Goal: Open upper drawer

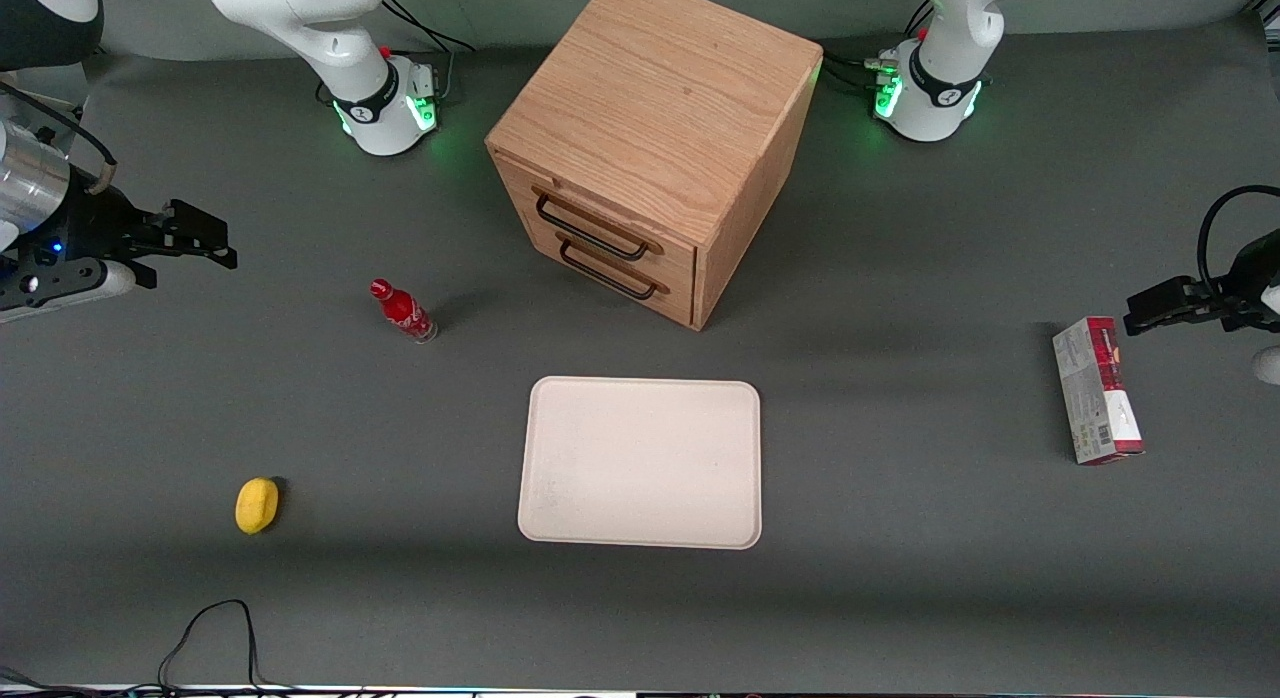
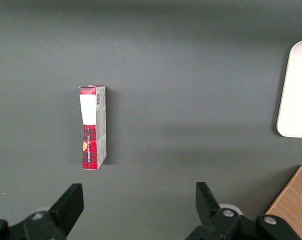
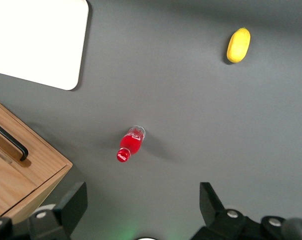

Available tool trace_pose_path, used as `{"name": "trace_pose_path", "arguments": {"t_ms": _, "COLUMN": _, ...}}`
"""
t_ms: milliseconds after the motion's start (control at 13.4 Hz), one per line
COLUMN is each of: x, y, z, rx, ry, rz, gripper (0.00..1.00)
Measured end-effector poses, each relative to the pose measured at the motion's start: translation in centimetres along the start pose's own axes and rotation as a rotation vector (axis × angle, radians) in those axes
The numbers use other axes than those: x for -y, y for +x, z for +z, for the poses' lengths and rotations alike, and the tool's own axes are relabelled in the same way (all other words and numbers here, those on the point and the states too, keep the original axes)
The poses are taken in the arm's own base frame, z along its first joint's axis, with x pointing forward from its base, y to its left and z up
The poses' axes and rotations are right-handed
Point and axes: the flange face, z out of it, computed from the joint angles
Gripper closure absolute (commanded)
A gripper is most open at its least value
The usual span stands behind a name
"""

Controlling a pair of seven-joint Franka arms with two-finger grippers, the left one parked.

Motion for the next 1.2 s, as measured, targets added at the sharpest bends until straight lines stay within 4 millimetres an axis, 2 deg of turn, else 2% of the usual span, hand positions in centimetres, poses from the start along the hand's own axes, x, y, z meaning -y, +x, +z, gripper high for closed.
{"name": "trace_pose_path", "arguments": {"t_ms": 749, "x": 0.5, "y": 0.2, "z": 0.0, "rx": 0.0, "ry": -0.003, "rz": -0.01, "gripper": 0.0}}
{"name": "trace_pose_path", "arguments": {"t_ms": 973, "x": 2.5, "y": 1.1, "z": 1.0, "rx": 0.018, "ry": -0.003, "rz": -0.048, "gripper": 0.0}}
{"name": "trace_pose_path", "arguments": {"t_ms": 1198, "x": 4.0, "y": 1.9, "z": 1.0, "rx": 0.014, "ry": -0.003, "rz": -0.072, "gripper": 0.0}}
